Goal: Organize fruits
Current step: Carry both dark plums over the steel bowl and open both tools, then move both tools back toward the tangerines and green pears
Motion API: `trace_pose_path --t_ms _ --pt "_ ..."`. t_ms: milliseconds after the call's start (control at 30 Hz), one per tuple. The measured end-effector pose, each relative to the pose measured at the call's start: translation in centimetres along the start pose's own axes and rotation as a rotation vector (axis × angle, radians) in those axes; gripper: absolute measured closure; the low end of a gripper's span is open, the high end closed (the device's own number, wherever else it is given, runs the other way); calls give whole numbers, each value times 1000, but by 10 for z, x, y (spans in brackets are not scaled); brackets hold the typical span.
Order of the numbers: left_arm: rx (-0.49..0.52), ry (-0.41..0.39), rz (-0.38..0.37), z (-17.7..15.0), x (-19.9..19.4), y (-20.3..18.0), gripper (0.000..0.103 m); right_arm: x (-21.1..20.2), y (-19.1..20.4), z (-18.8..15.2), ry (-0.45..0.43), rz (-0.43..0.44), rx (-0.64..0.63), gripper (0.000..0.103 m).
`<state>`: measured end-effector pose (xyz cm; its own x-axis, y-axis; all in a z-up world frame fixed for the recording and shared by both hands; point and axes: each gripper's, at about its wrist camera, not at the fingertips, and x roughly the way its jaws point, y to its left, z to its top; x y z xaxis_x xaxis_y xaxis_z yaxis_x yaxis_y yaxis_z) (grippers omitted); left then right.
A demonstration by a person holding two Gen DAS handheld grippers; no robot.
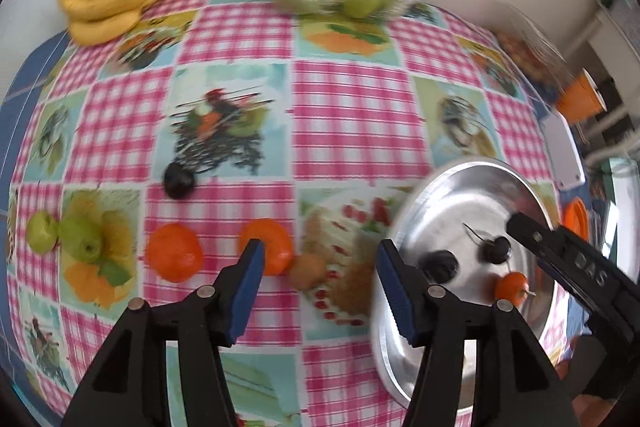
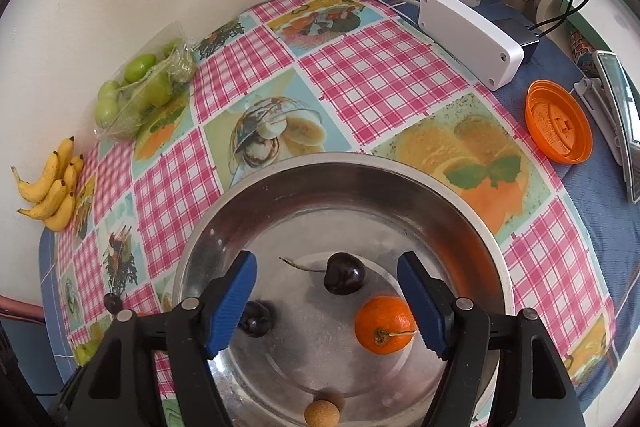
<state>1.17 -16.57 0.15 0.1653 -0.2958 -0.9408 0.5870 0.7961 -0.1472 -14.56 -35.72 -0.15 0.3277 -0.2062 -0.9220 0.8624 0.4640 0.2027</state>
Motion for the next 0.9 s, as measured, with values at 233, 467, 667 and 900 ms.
trace_pose_path --t_ms 233,467,667,900 --pt "-138 -37 79 5 -2 42 17 4 14 -4 7 -11 -62 18" --pt "-154 -66 104 5 -5 57 10 1 28 -7 -7 -10 -113 0" --pt "-126 -91 108 6 -11 55 6 -4 39 -9 -36 26 -157 0" --pt "-136 -121 107 9 -20 67 6 -10 67 -18 -73 75 -261 0"
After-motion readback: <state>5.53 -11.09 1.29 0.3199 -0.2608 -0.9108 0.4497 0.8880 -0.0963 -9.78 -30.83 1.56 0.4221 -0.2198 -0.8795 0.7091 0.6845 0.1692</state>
